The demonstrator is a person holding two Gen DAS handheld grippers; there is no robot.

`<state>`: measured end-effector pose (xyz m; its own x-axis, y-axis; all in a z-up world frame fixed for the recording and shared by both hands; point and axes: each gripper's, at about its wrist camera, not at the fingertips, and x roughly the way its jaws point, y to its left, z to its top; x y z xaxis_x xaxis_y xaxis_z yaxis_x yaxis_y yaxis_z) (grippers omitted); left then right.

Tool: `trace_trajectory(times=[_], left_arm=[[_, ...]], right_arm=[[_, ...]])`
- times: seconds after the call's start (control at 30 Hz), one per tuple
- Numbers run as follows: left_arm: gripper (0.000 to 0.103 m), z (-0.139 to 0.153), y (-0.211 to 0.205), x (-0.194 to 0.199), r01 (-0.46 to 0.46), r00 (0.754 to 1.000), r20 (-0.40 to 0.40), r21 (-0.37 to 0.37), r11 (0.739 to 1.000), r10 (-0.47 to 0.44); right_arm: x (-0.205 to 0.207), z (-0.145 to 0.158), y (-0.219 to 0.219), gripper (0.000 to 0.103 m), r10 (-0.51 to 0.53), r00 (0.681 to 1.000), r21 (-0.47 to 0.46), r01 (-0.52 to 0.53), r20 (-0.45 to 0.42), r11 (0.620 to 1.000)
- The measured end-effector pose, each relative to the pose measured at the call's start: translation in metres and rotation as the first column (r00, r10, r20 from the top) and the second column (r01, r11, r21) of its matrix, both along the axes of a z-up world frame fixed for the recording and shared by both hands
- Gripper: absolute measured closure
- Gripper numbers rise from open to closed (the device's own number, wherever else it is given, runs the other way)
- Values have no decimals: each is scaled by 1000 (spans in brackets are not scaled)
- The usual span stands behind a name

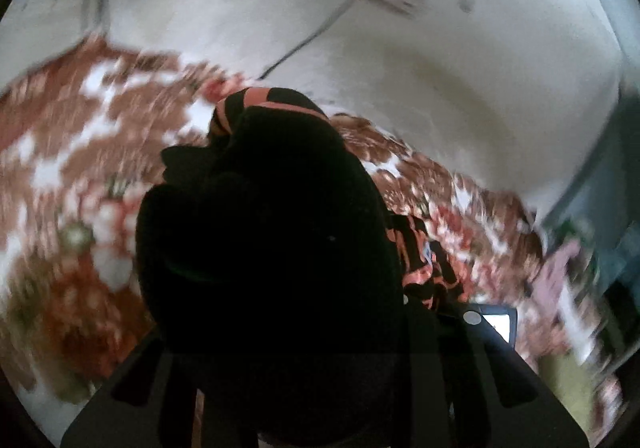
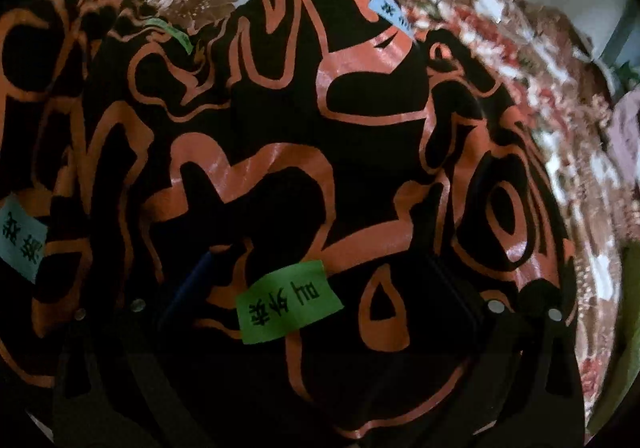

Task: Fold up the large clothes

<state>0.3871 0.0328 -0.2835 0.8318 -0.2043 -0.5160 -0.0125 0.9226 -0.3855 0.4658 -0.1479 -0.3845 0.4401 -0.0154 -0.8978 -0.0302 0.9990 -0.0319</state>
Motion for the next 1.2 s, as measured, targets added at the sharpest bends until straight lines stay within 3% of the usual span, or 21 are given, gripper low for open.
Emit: trace_trajectory(times=[0.07,0.2,0.23,0.37,0.43,0.53,0.63,0.67,0.77,0.8,0.87,0.97,1.07,1.13,1.2], left_arm=[[79,14,-24,2,34,999,23,93,995,-36],[79,40,-63,6,95,993,52,226,969,-109],[79,44,-75,8,109,990,54,273,956,-128],[78,49,-137,15,184,975,31,450,874,-222],[78,44,-164,20,220,968,-4,504,835,-252],[78,33,-199,24,264,957,-41,539,800,-289],[78,15,-235,27,283,951,-86,633,721,-298],[78,6,-249,27,292,948,-106,674,679,-302],[78,-31,-304,21,340,923,-191,814,471,-336],[78,-42,-321,19,361,910,-229,848,387,-347],[77,-69,-349,9,408,868,-313,892,193,-387],[77,-105,-371,-6,444,808,-422,895,-45,-410],[76,-127,-377,-14,414,787,-453,891,-185,-418],[75,-129,-375,-15,400,783,-454,891,-216,-424],[75,-128,-372,-16,398,779,-456,890,-222,-431]], right_arm=[[-2,14,-7,6,8,1000,24,-8,9,1000],[-37,76,-49,5,-32,975,-16,37,219,999],[-42,84,-63,5,-55,971,-5,58,231,998],[-57,103,-141,5,-196,958,55,188,211,981],[-60,104,-174,5,-245,951,76,235,187,969],[-64,105,-218,5,-298,939,74,289,175,954],[-65,106,-256,5,-332,930,80,323,158,943],[-66,106,-267,5,-340,927,82,331,155,940],[-69,109,-295,5,-349,924,68,342,157,937],[-68,110,-300,5,-347,925,66,341,157,938],[-69,114,-314,5,-340,926,59,334,164,941],[-61,125,-321,5,-295,938,63,288,179,955],[-43,140,-309,5,-205,955,74,194,213,978],[-24,153,-284,5,-109,965,77,94,238,993],[-6,164,-256,5,-30,962,97,3,270,995]])
